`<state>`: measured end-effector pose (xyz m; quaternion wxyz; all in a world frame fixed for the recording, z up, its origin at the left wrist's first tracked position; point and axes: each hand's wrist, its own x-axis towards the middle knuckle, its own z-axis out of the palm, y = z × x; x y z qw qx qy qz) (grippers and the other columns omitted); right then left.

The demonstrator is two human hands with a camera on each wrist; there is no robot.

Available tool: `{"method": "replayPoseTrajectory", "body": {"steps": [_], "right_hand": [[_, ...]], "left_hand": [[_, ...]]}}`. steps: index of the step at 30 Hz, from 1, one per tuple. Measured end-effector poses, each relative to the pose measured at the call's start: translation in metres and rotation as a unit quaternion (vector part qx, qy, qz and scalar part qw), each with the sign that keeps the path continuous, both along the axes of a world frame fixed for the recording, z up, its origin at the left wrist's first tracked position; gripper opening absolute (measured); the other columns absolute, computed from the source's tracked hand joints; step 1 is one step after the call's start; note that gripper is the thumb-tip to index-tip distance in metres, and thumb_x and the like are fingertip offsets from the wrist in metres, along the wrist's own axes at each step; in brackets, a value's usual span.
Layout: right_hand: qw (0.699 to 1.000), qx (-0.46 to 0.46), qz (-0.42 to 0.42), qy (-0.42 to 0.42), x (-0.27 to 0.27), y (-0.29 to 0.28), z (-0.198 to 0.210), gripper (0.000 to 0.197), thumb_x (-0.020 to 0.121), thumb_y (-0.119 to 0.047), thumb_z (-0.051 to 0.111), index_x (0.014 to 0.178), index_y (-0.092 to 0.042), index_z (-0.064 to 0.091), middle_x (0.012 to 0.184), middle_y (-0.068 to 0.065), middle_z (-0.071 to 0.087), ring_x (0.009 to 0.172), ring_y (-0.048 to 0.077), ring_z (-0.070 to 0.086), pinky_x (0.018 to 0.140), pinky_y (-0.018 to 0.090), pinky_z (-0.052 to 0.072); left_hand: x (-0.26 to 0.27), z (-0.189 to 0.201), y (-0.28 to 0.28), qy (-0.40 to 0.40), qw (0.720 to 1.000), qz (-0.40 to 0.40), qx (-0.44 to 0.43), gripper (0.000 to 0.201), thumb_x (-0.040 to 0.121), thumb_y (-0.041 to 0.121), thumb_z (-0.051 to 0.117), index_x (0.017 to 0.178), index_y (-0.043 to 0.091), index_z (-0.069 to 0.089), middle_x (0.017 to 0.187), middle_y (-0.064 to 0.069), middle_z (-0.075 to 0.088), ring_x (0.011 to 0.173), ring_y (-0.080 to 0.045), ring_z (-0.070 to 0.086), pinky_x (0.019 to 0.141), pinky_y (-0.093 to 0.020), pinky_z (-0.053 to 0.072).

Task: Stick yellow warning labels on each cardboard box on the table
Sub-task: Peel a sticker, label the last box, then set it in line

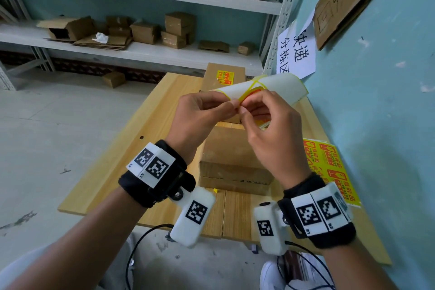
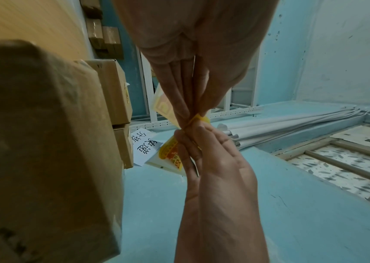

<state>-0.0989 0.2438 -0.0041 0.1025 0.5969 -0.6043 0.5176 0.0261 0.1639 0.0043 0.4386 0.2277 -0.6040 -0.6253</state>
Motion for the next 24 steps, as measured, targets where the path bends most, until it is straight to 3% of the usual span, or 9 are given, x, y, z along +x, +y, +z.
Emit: {"method": "replayPoseTrajectory", "body": {"steps": [17, 24], "right_hand": [[1.0, -0.01, -0.024, 0.001, -0.0041, -0.0009, -0.0001, 0.005, 0.089, -0.013, 0.068, 0.086, -0.009, 0.066, 0.082, 0.002, 0.066, 0.072, 0.011, 0.064, 0.068, 0.029, 0.055], [1.0, -0.01, -0.023, -0.001, -0.0042, -0.0007, -0.0001, 0.003, 0.088, -0.01, 0.066, 0.085, -0.009, 0.067, 0.081, 0.001, 0.065, 0.071, 0.011, 0.064, 0.068, 0.029, 0.055]], "left_hand": [[-0.0025, 0.0, 0.0059, 0.005, 1.0, -0.015, -0.001, 0.013, 0.09, 0.004, 0.063, 0.083, -0.005, 0.07, 0.082, -0.013, 0.067, 0.084, -0.02, 0.068, 0.086, -0.024, 0.056], [-0.0016, 0.0001, 0.0063, 0.006, 1.0, -0.014, 0.003, 0.015, 0.09, 0.005, 0.064, 0.087, -0.009, 0.069, 0.084, -0.015, 0.067, 0.084, -0.019, 0.069, 0.087, -0.026, 0.056]]}}
